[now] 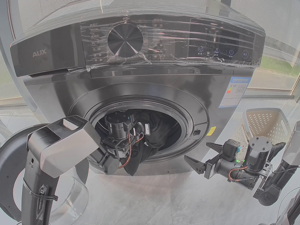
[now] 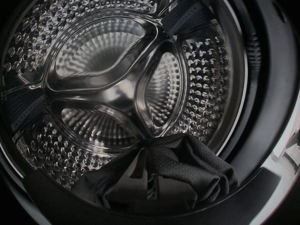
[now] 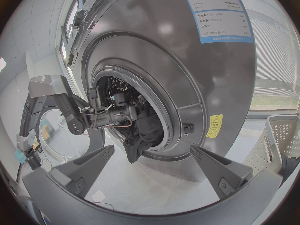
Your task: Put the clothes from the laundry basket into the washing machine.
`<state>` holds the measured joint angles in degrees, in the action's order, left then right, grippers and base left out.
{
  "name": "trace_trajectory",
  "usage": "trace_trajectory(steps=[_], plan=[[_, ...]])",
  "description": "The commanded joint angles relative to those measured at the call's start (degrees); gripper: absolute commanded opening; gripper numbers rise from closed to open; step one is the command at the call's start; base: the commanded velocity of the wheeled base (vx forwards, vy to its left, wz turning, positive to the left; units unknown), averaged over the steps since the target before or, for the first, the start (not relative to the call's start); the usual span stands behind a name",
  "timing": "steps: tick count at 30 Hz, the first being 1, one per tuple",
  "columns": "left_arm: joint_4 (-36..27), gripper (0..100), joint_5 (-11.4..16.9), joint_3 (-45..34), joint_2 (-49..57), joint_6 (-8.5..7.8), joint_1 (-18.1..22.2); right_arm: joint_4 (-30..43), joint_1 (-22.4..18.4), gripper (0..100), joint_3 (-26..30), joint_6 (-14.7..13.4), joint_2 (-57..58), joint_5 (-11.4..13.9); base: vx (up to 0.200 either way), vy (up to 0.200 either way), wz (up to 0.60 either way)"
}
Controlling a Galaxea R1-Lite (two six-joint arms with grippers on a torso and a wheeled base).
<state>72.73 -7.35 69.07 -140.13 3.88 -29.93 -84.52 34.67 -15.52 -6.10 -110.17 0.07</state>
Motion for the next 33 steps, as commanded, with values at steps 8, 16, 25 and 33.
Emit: trace_trajectory(steps=[8, 16, 25, 33], plan=[[-6.99, 0, -2.14, 17.41, -7.61, -0.19, 2.24, 0.05, 1.72, 100, 0.75, -0.06, -0.40, -0.07, 0.000, 0.000, 0.00], [-8.31, 0, -4.95, 26.11, -10.16, -0.10, 2.77, 0.14, 2.60, 100, 1.10, -0.06, -0.49, -0.07, 0.000, 0.000, 0.00], [-7.87, 100, -5.04, 24.18, -9.55, 0.43, 2.24, 0.05, 2.60, 100, 1.19, -0.06, -0.49, -0.07, 0.000, 0.000, 0.00], [-12.61, 100, -2.76, 8.71, -0.05, 0.34, 0.40, -0.03, 2.60, 100, 1.19, -0.06, -0.49, -0.07, 0.000, 0.000, 0.00]])
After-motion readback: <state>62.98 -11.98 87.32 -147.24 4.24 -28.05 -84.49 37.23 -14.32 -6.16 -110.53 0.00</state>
